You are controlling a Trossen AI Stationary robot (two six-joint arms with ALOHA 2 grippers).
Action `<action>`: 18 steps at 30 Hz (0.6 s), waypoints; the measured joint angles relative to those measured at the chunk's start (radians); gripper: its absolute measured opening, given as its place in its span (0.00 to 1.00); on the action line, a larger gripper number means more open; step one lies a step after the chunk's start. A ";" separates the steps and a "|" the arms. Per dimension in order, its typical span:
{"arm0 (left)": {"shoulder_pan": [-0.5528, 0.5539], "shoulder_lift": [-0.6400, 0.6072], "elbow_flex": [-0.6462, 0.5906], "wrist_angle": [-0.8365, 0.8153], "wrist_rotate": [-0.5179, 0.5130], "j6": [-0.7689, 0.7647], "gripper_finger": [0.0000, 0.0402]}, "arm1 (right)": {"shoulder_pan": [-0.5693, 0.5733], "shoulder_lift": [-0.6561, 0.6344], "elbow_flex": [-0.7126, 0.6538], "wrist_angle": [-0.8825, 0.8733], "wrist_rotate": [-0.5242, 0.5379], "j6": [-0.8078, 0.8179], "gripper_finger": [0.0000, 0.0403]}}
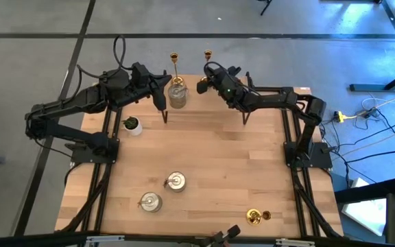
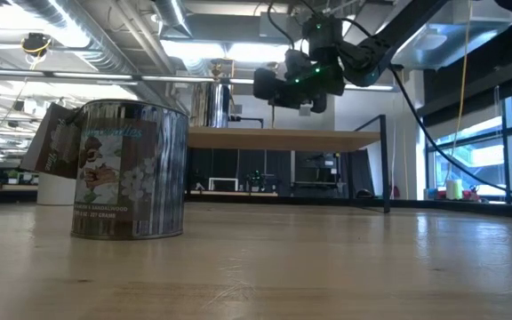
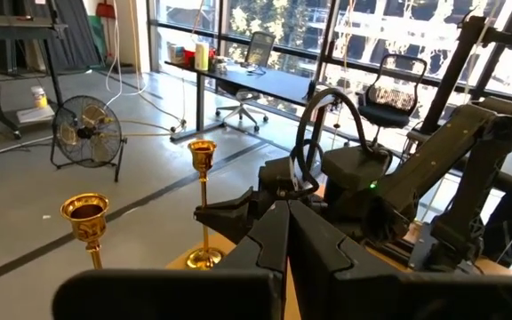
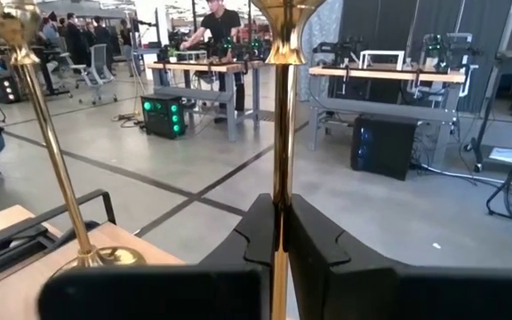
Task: Pick & Place candle stick holders
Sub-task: Put the top gold candle holder on the shelf aligned with the other gold candle holder
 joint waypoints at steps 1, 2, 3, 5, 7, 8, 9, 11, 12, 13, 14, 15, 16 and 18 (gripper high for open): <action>0.000 0.000 0.000 0.000 0.000 0.000 0.01 | 0.000 0.000 0.000 -0.001 0.000 -0.001 0.04; 0.000 0.000 0.000 0.000 0.000 0.000 0.01 | 0.001 0.000 0.000 -0.001 0.000 -0.003 0.05; 0.000 0.000 0.000 0.000 0.000 0.000 0.01 | 0.001 0.000 0.000 0.000 0.000 -0.003 0.07; 0.000 0.000 0.000 0.000 0.000 0.000 0.01 | 0.005 0.000 0.000 0.000 0.013 -0.003 0.11; 0.000 0.000 0.000 0.000 0.000 0.000 0.01 | 0.009 0.000 0.000 0.003 0.039 -0.003 0.14; 0.000 0.000 0.000 0.000 0.000 0.000 0.01 | 0.011 0.000 0.000 0.004 0.044 -0.003 0.15; 0.000 0.000 0.000 0.000 0.000 0.000 0.01 | 0.012 0.000 0.000 0.003 0.044 -0.003 0.16; 0.000 0.000 0.000 0.000 0.000 0.000 0.00 | 0.014 -0.001 0.000 0.001 0.044 -0.004 0.16; 0.000 0.000 0.000 0.000 0.002 0.000 0.01 | 0.016 -0.002 0.000 0.002 0.044 -0.007 0.17; 0.000 0.000 0.000 0.000 0.005 0.000 0.01 | 0.018 -0.003 0.000 0.003 0.044 -0.012 0.17; 0.000 0.000 0.000 0.000 0.006 0.000 0.01 | 0.020 -0.003 0.000 0.003 0.044 -0.018 0.17; 0.000 0.000 0.000 0.000 0.006 0.000 0.01 | 0.021 -0.003 0.000 0.002 0.044 -0.022 0.17; 0.000 0.000 0.000 0.000 0.007 0.000 0.01 | 0.022 -0.003 0.000 0.002 0.044 -0.022 0.17; 0.000 0.000 0.000 -0.001 0.007 0.000 0.01 | 0.024 -0.003 0.000 0.002 0.044 -0.022 0.17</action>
